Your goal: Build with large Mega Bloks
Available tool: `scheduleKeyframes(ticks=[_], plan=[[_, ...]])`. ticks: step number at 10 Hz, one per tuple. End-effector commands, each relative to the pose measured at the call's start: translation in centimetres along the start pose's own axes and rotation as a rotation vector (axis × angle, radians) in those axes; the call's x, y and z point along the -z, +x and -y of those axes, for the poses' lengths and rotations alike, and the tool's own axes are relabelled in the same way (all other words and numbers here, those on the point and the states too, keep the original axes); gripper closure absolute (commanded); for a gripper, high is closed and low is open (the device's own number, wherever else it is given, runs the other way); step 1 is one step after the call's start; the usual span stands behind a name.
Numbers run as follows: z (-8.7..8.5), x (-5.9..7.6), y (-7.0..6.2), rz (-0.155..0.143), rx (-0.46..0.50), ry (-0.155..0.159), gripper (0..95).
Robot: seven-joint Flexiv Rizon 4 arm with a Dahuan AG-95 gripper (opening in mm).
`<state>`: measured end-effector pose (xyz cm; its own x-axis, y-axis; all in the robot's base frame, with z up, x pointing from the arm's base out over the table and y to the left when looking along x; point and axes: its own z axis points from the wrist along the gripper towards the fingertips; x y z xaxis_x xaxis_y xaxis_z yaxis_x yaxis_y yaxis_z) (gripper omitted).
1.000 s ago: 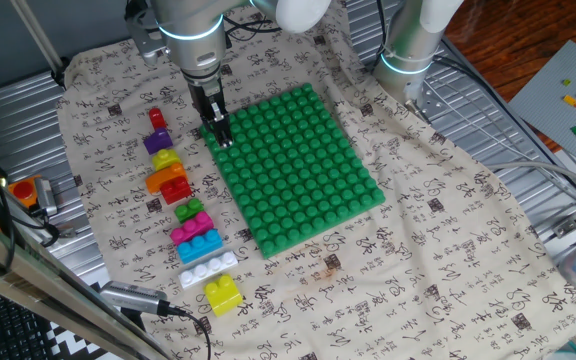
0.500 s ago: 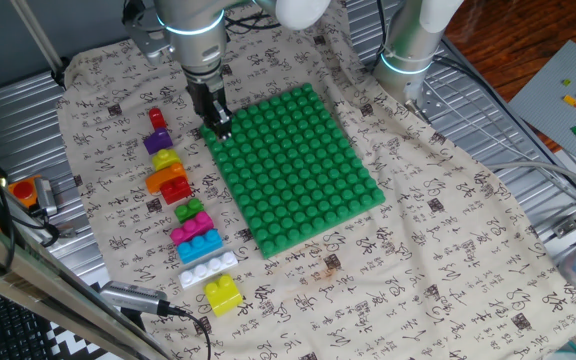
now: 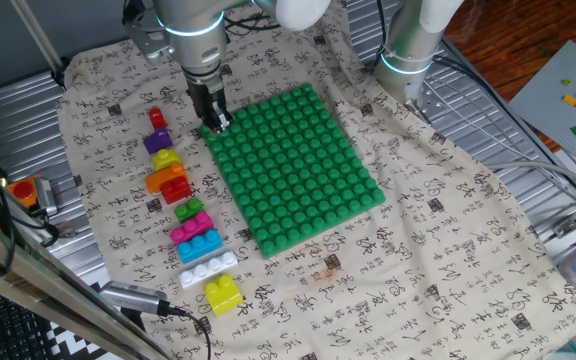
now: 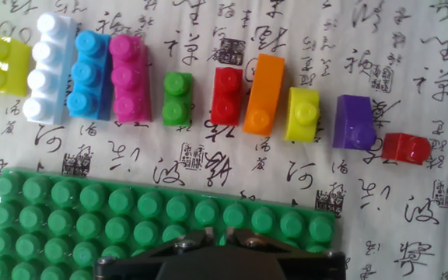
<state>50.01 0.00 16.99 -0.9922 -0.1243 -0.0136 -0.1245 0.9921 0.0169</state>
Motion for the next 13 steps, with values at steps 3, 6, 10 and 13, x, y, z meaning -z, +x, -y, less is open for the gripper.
scheduleKeyframes(ticks=[3, 6, 10, 13], plan=[[0.1, -0.2, -0.1, -0.003, -0.044, 0.022, 95.0], [2.3, -1.9, -0.8, -0.002, -0.050, 0.054, 95.0], [11.0, -3.3, -3.1, -0.004, -0.003, 0.041, 95.0], [16.1, -3.5, -4.7, -0.025, 0.014, 0.034, 95.0]])
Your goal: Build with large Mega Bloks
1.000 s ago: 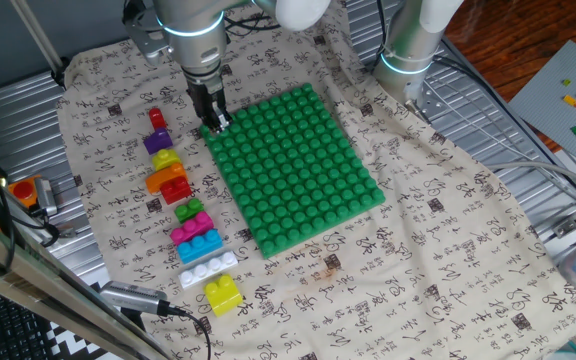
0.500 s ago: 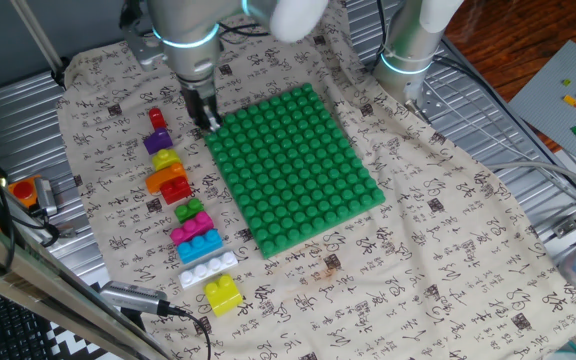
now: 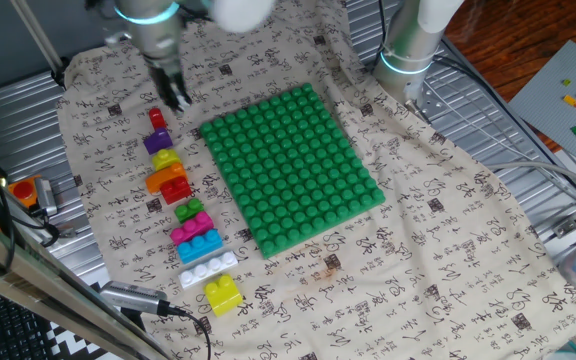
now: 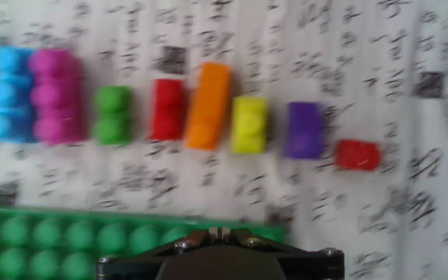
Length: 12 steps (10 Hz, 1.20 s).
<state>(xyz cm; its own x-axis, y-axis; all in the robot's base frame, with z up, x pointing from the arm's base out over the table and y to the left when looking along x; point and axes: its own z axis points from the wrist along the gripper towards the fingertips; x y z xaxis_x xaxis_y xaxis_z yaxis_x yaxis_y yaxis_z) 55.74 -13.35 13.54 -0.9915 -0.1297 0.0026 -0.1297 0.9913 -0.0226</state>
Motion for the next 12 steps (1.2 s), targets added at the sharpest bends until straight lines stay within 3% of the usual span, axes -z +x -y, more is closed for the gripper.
scheduleKeyframes(ticks=[1, 3, 6, 8, 12], plan=[[3.3, -0.7, -1.0, -0.008, 0.015, -0.006, 95.0], [4.8, -1.5, -1.0, -0.005, 0.025, -0.012, 95.0], [5.1, -3.0, -1.3, -0.001, 0.021, -0.018, 95.0], [5.2, -3.0, -1.3, 0.004, 0.035, -0.032, 95.0], [5.2, -3.0, -1.3, -0.018, 0.040, -0.012, 95.0]])
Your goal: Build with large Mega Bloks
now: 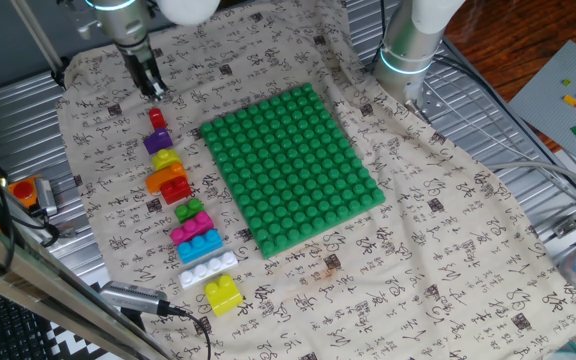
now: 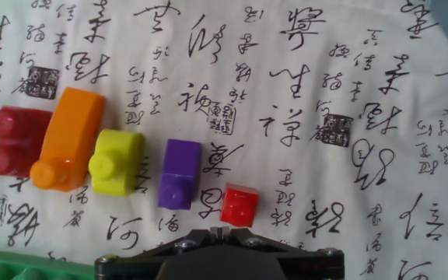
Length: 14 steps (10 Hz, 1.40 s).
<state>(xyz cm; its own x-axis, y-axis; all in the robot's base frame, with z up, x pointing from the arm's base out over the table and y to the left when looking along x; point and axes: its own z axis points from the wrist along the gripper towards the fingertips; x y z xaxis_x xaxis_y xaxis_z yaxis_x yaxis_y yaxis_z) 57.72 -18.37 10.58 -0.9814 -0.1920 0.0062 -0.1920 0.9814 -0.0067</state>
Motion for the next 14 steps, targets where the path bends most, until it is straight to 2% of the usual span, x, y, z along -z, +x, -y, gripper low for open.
scheduleKeyframes(ticks=[1, 3, 8, 9, 10, 11, 14], plan=[[0.0, 0.1, 0.0, -0.020, -0.048, 0.007, 95.0], [0.0, 0.1, 0.0, -0.032, -0.128, 0.007, 95.0], [0.0, 0.1, 0.0, -0.031, -0.176, 0.000, 95.0], [0.0, 0.1, 0.0, -0.023, -0.171, -0.001, 76.0], [0.0, 0.1, 0.0, -0.023, -0.166, -0.002, 76.0], [0.1, -0.1, 0.0, -0.022, -0.151, -0.005, 57.0], [1.0, -1.6, -0.5, -0.018, -0.127, -0.008, 57.0]])
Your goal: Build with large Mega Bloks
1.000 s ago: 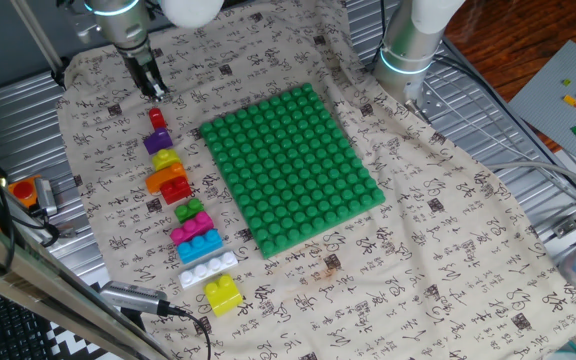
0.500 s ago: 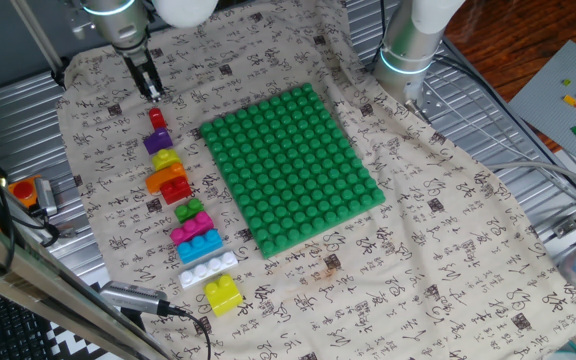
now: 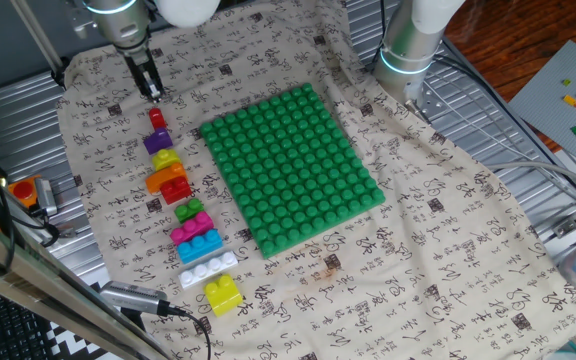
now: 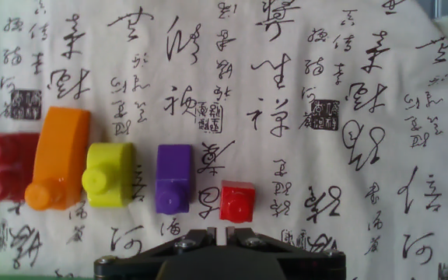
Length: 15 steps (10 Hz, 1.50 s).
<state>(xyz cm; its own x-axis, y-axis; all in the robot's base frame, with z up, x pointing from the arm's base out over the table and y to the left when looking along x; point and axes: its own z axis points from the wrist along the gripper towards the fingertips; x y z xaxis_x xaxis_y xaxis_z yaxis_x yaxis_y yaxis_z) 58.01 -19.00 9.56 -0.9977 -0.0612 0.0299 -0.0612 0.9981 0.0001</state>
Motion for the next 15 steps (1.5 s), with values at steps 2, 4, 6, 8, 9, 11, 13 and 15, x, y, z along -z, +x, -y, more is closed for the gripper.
scheduleKeyframes(ticks=[2, 4, 6, 8, 9, 11, 13, 15], plan=[[0.9, -1.7, -0.9, 0.005, 0.009, -0.001, 57.0], [1.2, -2.8, -1.2, 0.004, 0.017, -0.003, 57.0], [1.2, -3.5, -1.3, 0.007, 0.021, -0.001, 57.0], [1.2, -4.3, -1.6, 0.007, 0.020, 0.001, 57.0], [1.2, -4.6, -1.7, 0.007, 0.021, 0.002, 57.0], [1.3, -5.5, -1.8, 0.014, 0.028, 0.003, 57.0], [1.3, -6.3, -1.9, 0.018, 0.028, 0.002, 57.0], [1.2, -6.6, -1.8, 0.018, 0.022, 0.002, 57.0]])
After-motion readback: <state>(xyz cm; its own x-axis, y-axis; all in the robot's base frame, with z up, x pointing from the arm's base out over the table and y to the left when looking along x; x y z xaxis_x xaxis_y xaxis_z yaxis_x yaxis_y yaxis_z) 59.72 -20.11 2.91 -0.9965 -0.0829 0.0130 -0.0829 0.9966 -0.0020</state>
